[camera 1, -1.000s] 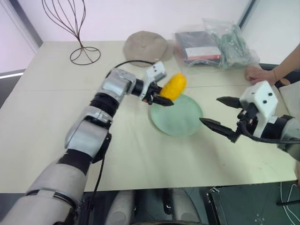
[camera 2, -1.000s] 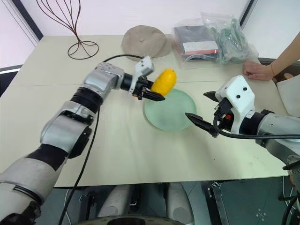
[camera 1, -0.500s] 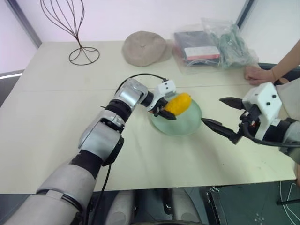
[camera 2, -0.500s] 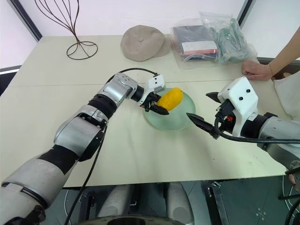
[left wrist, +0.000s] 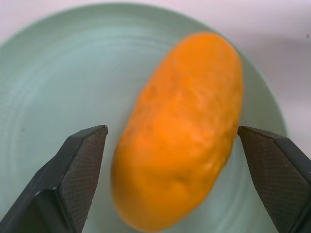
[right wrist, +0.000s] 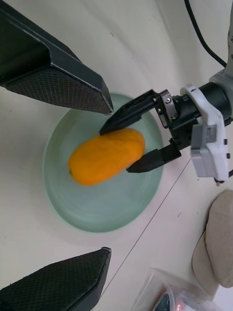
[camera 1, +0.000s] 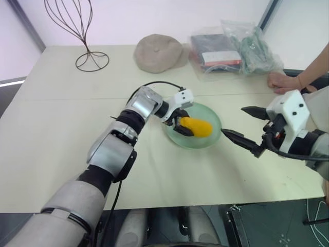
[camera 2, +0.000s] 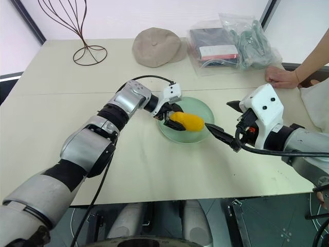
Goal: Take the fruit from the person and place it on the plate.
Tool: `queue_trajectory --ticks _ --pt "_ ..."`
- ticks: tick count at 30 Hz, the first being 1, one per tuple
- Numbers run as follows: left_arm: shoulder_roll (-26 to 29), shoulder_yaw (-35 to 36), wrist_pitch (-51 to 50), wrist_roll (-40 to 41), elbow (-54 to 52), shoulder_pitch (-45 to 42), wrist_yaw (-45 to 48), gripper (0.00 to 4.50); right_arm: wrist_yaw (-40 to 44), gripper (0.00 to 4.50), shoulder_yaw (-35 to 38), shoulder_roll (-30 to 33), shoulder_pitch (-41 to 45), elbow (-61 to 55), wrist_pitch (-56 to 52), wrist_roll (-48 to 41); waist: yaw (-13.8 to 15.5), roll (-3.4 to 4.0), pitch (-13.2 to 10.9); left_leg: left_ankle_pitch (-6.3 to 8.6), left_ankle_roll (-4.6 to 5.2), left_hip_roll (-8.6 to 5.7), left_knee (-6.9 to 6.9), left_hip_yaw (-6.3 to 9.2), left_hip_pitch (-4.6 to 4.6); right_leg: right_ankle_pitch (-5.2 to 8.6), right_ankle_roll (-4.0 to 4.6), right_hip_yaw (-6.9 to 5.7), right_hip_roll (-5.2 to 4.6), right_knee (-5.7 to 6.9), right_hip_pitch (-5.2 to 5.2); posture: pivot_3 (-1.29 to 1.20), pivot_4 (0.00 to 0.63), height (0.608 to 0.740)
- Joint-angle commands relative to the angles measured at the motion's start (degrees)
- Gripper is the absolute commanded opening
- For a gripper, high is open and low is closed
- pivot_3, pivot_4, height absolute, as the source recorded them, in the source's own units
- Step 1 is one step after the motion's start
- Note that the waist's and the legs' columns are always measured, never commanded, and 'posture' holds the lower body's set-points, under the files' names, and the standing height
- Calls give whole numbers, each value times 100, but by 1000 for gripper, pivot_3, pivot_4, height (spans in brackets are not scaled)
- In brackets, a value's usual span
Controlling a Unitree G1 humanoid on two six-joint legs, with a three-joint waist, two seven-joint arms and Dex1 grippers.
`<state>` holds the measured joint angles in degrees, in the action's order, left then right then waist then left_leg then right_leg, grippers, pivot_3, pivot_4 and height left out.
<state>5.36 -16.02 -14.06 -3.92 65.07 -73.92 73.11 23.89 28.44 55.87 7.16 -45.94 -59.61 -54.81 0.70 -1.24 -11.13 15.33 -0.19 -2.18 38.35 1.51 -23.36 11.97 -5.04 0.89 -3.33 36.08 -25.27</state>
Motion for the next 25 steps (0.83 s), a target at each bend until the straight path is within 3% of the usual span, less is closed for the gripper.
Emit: queue_trajectory --ticks 1,6,11,19,25 --pt "240 550 -263 430 -344 -367 93 4467 3 4500 184 94 32 -102 121 -18 -5 0 0 0 0 0 0 0 0 0 0 0 0 0 0 0 150 740" --pt "663 859 -789 767 -1048 -344 396 4467 61 4500 176 142 47 -58 144 12 0 0 0 0 0 0 0 0 0 0 0 0 1 1 0 0 150 740" --pt "1441 967 -1433 1084 -2318 99 786 4467 206 4500 176 273 -11 -23 188 98 -37 2 1 0 0 3 -1 0 3 0 0 2 3 2 0 0 150 740" --pt "2789 1439 -2195 1562 -4690 1503 420 4467 556 4500 289 425 -327 17 300 372 -38 4 2 0 -1 6 -1 1 3 0 1 7 2 5 -2 0 150 740" --pt "3123 1668 -2464 1964 -5574 2059 54 4467 787 4500 419 426 -538 53 341 475 24 2 2 1 2 1 19 4 3 0 0 -1 -7 0 17 0 150 740"
